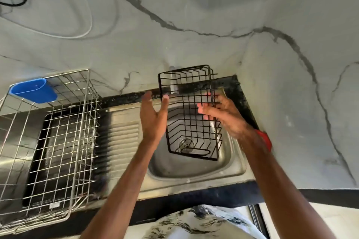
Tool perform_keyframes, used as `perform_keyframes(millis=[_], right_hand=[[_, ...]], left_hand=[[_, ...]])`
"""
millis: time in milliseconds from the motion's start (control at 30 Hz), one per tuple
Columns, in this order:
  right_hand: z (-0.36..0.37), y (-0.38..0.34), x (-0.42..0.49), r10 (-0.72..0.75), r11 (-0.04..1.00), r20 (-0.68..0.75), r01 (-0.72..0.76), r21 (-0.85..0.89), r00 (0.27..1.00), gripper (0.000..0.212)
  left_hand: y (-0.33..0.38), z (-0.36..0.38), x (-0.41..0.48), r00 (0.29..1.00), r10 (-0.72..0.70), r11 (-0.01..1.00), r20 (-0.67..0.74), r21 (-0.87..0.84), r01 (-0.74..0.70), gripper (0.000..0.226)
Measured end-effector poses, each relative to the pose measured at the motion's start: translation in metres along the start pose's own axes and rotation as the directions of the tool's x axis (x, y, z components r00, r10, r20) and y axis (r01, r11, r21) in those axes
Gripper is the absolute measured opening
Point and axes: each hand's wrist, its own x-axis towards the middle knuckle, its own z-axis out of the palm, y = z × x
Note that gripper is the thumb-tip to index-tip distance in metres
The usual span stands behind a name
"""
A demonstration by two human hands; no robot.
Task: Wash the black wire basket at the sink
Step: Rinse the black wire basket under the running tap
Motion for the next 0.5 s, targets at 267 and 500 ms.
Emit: perform_keyframes(millis=[267, 500], right_hand=[[0.015, -0.009, -0.009, -0.138, 0.956, -0.169, 0.086, -0.282, 0.976, 0.114], [0.034, -0.008, -0.026, -0.189, 0.907, -0.196, 0.094, -0.412, 0.962, 0.122]], left_hand=[[0.021, 0.006, -0.061, 0.986, 0.156, 0.988, 0.053, -0.004, -0.156, 0.061], [0.03, -0.008, -0.049, 0.908, -0.105, 0.979, 0.406, -0.115, 0.165, 0.126]])
